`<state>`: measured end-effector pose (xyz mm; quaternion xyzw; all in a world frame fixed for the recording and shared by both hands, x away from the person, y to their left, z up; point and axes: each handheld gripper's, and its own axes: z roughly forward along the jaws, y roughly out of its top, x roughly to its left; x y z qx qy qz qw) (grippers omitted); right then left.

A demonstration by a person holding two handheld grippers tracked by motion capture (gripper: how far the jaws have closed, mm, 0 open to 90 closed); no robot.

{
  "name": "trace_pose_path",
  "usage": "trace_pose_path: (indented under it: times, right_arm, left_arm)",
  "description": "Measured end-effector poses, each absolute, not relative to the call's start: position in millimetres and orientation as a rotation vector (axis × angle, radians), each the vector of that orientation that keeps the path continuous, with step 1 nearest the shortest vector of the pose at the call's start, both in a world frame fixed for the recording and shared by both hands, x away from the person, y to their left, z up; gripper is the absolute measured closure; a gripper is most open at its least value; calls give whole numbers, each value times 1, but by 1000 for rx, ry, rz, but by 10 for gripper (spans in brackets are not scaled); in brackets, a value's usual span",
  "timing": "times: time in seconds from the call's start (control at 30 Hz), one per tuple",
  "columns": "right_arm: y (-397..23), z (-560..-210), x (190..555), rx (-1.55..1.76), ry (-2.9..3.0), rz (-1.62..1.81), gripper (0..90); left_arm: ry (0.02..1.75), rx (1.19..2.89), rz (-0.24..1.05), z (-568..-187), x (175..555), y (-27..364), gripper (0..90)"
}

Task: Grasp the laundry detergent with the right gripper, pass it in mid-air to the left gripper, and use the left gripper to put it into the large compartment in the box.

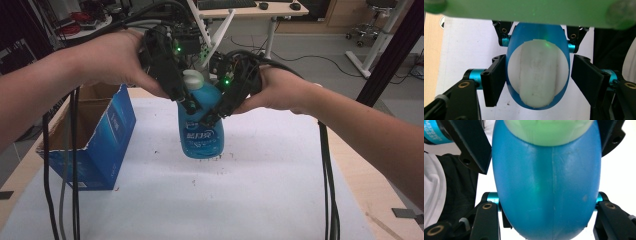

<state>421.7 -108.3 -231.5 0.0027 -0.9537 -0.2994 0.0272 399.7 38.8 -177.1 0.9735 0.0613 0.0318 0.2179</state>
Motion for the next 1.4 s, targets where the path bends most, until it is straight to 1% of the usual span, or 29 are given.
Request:
trace_pose_path:
  times: [0.27,0.33,0.83,1.03,1.4]
  right_arm:
    - [-108,-231,421,4,-2936,-914,461]
    - [-108,-231,422,9,-2946,-918,461]
    - [-107,-232,422,5,-2948,-914,461]
    - [-107,-232,422,9,-2953,-917,460]
    - [-105,-233,423,10,-2962,-917,457]
  left_arm:
    - [171,2702,106,-178,399,37,292]
    - [173,2700,106,-178,399,37,312]
    - [195,2691,148,-180,398,39,311]
    - [197,2698,153,-181,399,40,364]
    - [202,2702,155,-181,398,41,374]
